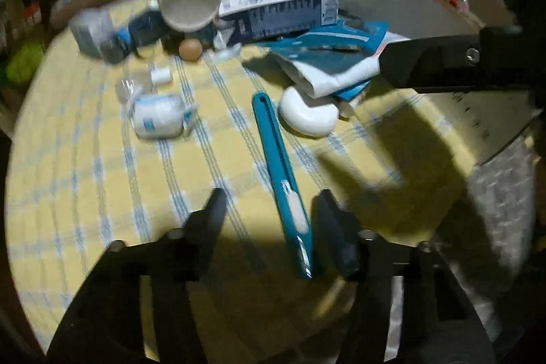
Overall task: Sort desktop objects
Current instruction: 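Grasp the teal pen lying on the tablecloth with the left tool, then lift the teal pen with the left tool while the right tool grasps the white wrapped packet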
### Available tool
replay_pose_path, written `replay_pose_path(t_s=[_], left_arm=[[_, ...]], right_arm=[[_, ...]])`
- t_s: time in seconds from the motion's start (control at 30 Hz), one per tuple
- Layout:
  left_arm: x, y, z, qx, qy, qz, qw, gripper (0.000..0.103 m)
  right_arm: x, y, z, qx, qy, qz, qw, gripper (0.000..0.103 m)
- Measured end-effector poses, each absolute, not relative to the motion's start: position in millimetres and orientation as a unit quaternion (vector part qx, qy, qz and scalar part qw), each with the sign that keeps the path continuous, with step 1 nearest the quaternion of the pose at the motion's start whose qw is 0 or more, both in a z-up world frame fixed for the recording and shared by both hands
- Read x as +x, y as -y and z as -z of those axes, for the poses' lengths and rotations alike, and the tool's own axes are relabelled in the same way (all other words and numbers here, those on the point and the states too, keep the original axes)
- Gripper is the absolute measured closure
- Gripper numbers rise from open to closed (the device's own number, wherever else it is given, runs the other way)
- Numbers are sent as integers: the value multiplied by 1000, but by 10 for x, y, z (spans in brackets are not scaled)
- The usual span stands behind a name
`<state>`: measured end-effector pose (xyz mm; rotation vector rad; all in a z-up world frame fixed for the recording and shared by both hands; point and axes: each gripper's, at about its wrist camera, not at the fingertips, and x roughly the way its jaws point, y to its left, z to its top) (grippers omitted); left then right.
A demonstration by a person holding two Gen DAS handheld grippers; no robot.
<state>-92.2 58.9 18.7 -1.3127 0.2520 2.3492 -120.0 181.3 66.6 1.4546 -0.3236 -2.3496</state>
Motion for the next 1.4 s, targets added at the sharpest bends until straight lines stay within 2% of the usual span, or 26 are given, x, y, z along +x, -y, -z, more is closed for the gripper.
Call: replay_pose_path(t_s=[0.03, 0.07, 0.1, 0.13, 0.17, 0.27, 0.4, 0.63, 0.77, 1.13, 1.23, 1.4], left_arm=[[-913, -610, -178, -467, -101, -851, 218, 67], [-914, -605, -179, -463, -98, -853, 222, 74], [-925, -577, -181, -464, -90, -853, 223, 88], [-940, -537, -181, -467, -82, -852, 223, 90], [-959, -483, -182, -472, -70, -849, 228, 90], [-988, -198, -208, -491, -24, -841, 225, 90], [-909, 272, -377, -498, 42, -838, 220, 90], [-767, 752, -712, -488, 55, -848, 199, 90], [-687, 842, -667, -501, 35, -843, 191, 90], [-793, 1137, -696, -483, 111, -848, 185, 90], [-821, 1155, -690, -484, 122, -846, 187, 90], [-830, 1076, -738, -478, 123, -847, 198, 90]], right_arm=[[-1197, -1806, -654, 517, 112, 830, 178, 25], [-1194, -1808, -648, 518, 113, 829, 178, 33], [-1190, -1811, -645, 518, 113, 829, 178, 37], [-1190, -1809, -649, 518, 112, 829, 177, 45], [-1188, -1808, -651, 517, 111, 830, 177, 49], [-1183, -1794, -668, 509, 102, 835, 181, 54], [-1148, -1746, -751, 495, 97, 841, 195, 55], [-1115, -1386, -791, 490, 70, 839, 228, 56], [-1208, -1063, -741, 483, 30, 844, 232, 56], [-1776, -278, -253, 503, -22, 832, 234, 63], [-1865, -196, -138, 515, -20, 824, 237, 72], [-1783, -294, -246, 510, -8, 824, 247, 72]])
